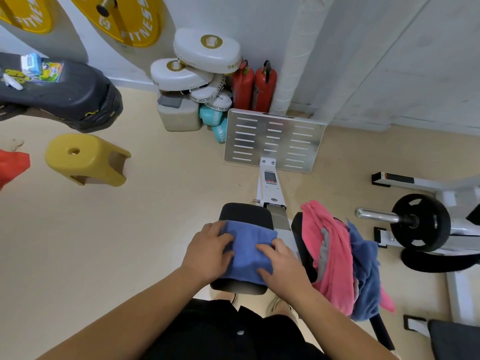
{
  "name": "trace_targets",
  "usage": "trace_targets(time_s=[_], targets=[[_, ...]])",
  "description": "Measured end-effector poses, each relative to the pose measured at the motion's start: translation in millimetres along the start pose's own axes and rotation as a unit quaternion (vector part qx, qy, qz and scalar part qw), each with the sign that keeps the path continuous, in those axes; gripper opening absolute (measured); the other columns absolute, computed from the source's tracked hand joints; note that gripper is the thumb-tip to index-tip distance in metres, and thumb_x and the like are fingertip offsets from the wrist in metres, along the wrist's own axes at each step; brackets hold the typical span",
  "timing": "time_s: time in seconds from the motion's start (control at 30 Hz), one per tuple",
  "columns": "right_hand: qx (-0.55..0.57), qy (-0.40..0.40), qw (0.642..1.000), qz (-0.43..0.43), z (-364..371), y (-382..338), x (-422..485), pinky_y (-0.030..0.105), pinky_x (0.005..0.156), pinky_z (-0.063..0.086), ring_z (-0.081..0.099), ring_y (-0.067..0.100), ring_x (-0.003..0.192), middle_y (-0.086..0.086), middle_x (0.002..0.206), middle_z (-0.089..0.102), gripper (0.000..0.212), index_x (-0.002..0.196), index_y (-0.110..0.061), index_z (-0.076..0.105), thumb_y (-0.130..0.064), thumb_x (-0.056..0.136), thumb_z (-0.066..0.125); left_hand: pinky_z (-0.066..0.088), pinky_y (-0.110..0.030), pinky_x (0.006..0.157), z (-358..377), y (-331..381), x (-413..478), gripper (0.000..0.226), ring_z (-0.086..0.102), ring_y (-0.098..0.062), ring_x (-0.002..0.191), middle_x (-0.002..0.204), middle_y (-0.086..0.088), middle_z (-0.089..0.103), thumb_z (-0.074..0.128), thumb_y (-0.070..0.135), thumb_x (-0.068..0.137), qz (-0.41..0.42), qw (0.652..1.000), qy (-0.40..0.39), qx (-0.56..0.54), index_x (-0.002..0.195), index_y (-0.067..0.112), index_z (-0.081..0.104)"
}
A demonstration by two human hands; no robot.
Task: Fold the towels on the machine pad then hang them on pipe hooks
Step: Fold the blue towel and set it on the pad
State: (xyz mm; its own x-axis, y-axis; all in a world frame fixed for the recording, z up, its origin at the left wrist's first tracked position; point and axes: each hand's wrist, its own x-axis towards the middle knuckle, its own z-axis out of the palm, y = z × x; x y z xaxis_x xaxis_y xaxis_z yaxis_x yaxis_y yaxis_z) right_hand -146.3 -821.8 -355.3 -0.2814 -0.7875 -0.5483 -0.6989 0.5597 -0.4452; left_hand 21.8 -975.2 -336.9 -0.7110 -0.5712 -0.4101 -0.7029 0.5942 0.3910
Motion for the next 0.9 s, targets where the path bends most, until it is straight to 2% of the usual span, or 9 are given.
trace_targets(time_s=[0.07,0.13,0.23,0.3,0.37,0.53,0.6,0.73,0.9], targets=[[-0.039,0.015,0.999,-0.006,0.8,-2.0,-0.3,0.034,0.103,0.047,0.043,0.022,0.133,-0.003,0.149,0.035,0.065,0.152,-0.036,0.040,-0.044,0.092,0.064,0.051,-0.040,0.105,4.4,-7.7,-5.7,0.060,0.052,-0.032,0.138,0.155,-0.008,0.049,0.078,0.036,0.074,0.059,0.996,-0.034,0.060,0.131,0.025,0.065],[-0.051,0.041,0.998,0.016,-1.0,-2.4,-0.6,0.035,0.102,0.049,0.039,0.023,0.138,0.000,0.156,0.027,0.078,0.156,-0.040,0.031,-0.052,0.087,0.063,0.053,-0.041,0.103,10.0,-12.1,-8.8,0.073,0.056,-0.034,0.136,0.152,-0.011,0.054,0.082,0.033,0.064,0.093,0.991,-0.057,0.079,0.134,0.024,0.064],[-0.009,0.033,0.998,0.059,-2.2,4.9,3.2,0.038,0.114,0.042,0.025,0.025,0.151,0.003,0.166,0.014,0.094,0.160,-0.043,0.019,-0.056,0.081,0.068,0.043,-0.039,0.114,12.1,-9.1,-7.4,0.071,0.040,-0.027,0.149,0.165,-0.003,0.036,0.068,0.026,0.086,0.083,0.994,-0.061,0.042,0.153,0.026,0.045],[0.057,-0.003,0.996,0.071,-2.1,10.1,6.3,0.038,0.116,0.038,0.028,0.023,0.150,0.001,0.161,0.028,0.098,0.160,-0.042,0.019,-0.050,0.078,0.073,0.040,-0.038,0.116,7.5,-4.9,-6.1,0.069,0.029,-0.021,0.153,0.169,0.003,0.025,0.060,0.025,0.094,0.047,0.994,-0.098,0.014,0.158,0.029,0.034],[0.064,-0.029,0.996,0.060,-1.3,12.8,7.6,0.035,0.114,0.039,0.036,0.021,0.143,-0.002,0.150,0.041,0.100,0.161,-0.037,0.020,-0.046,0.078,0.074,0.043,-0.037,0.113,2.1,-0.5,-7.1,0.068,0.030,-0.021,0.150,0.167,0.004,0.026,0.059,0.026,0.094,0.053,0.994,-0.092,0.015,0.157,0.029,0.033],[-0.042,-0.004,0.999,-0.021,9.1,4.0,1.3,0.033,0.117,0.036,0.032,0.021,0.146,-0.001,0.153,0.038,0.094,0.161,-0.032,0.024,-0.055,0.079,0.064,0.052,-0.041,0.102,9.1,-7.8,-25.2,0.064,0.043,-0.028,0.140,0.161,-0.001,0.036,0.058,0.025,0.090,0.042,0.996,-0.078,0.018,0.151,0.026,0.041],[-0.047,-0.003,0.999,0.005,15.1,3.0,-2.2,0.035,0.118,0.035,0.026,0.022,0.148,0.000,0.154,0.032,0.095,0.161,-0.038,0.019,-0.060,0.080,0.064,0.053,-0.043,0.101,13.6,-12.2,-29.1,0.066,0.048,-0.034,0.138,0.160,-0.006,0.041,0.061,0.025,0.088,0.049,0.996,-0.071,0.033,0.151,0.024,0.044],[0.021,-0.027,0.993,0.116,10.7,5.9,-1.7,0.048,0.121,0.030,0.009,0.029,0.154,0.007,0.160,0.013,0.109,0.156,-0.058,0.007,-0.074,0.068,0.069,0.038,-0.039,0.116,9.0,-3.4,-22.0,0.066,0.036,-0.028,0.146,0.167,-0.003,0.027,0.055,0.028,0.097,0.038,0.993,-0.092,0.065,0.158,0.026,0.030],[0.050,-0.056,0.994,0.083,-10.9,7.4,1.7,0.046,0.118,0.037,0.016,0.025,0.153,0.001,0.163,0.013,0.108,0.159,-0.051,0.011,-0.057,0.073,0.076,0.038,-0.038,0.112,-1.7,12.1,-8.2,0.070,0.042,-0.029,0.136,0.159,-0.002,0.035,0.064,0.028,0.089,0.027,0.982,-0.103,0.157,0.152,0.028,0.035]])
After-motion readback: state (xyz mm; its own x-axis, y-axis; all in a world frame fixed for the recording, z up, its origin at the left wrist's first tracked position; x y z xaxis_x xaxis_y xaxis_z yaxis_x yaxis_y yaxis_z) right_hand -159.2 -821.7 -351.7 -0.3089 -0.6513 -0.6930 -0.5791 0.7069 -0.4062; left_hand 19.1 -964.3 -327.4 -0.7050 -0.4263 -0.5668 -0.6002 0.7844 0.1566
